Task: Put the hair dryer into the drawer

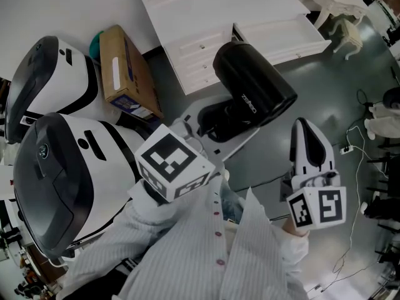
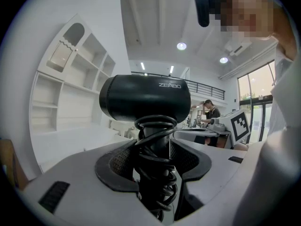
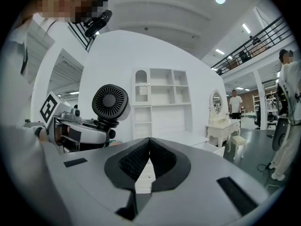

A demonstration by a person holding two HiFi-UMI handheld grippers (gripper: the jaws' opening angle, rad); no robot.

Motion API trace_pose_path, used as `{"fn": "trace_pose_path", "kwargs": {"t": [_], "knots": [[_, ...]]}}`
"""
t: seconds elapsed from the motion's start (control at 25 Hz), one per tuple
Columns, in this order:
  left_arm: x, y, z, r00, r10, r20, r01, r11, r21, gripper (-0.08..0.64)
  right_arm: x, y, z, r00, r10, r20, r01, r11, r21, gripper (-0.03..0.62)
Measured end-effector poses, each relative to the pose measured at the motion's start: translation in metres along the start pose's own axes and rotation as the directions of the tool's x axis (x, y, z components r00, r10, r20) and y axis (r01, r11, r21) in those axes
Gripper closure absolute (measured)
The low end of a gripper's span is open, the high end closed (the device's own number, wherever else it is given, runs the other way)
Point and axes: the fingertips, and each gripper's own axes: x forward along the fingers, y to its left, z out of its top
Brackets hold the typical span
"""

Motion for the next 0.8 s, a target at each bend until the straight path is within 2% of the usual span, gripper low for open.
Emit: {"fn": "trace_pose_path", "kwargs": {"t": [0.2,0.4,0.8], "knots": [[0.01,0.004,-0.001,1.0,0.014,-0.006,-0.014,1.0,-0.002,0.336,0.004,-0.011,-0.006,1.0,0.007,-0.009,-0.007,1.0,0.012,0.581],[0.025,0.025,0.004,1.0,0.024,-0.003,-0.024,1.0,-0.009,0.336,0.025,-0.025,-0.005,1.0,0.007,-0.009,-0.007,1.0,0.014,0.581],[0.078,0.098,0.025,1.0,0.001,-0.01,-0.001,1.0,-0.009,0.336,0.104,-0.064,0.005,1.0,-0.012,-0.014,0.012,1.0,0.015,0.581]]}}
